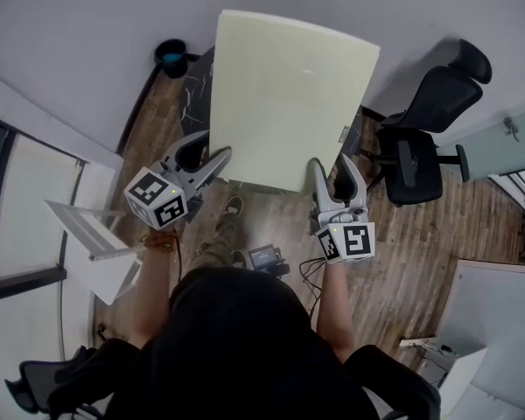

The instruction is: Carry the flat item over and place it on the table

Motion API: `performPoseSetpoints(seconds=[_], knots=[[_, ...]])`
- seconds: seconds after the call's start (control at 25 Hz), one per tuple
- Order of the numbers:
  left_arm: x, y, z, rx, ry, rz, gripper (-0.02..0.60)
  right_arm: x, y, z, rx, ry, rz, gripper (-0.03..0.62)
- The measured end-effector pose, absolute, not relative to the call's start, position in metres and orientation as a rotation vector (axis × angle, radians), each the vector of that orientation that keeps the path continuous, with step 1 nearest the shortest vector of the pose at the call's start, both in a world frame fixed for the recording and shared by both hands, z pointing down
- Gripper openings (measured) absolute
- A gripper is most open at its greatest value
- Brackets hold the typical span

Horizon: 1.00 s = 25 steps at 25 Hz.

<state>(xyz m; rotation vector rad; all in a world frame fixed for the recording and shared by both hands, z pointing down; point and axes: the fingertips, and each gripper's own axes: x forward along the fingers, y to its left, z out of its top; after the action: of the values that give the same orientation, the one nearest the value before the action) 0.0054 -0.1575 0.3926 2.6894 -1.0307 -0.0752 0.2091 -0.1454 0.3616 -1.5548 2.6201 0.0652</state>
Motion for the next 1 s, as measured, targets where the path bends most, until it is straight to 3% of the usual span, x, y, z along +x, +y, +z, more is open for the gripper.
performPoseSetpoints(seconds=[1.0], knots=[[-0.01,-0.253,0.478,2.525,-0.935,-0.015,0.199,0.195,-0.237,0.446,-1.634,2.671,-0.25,0.193]])
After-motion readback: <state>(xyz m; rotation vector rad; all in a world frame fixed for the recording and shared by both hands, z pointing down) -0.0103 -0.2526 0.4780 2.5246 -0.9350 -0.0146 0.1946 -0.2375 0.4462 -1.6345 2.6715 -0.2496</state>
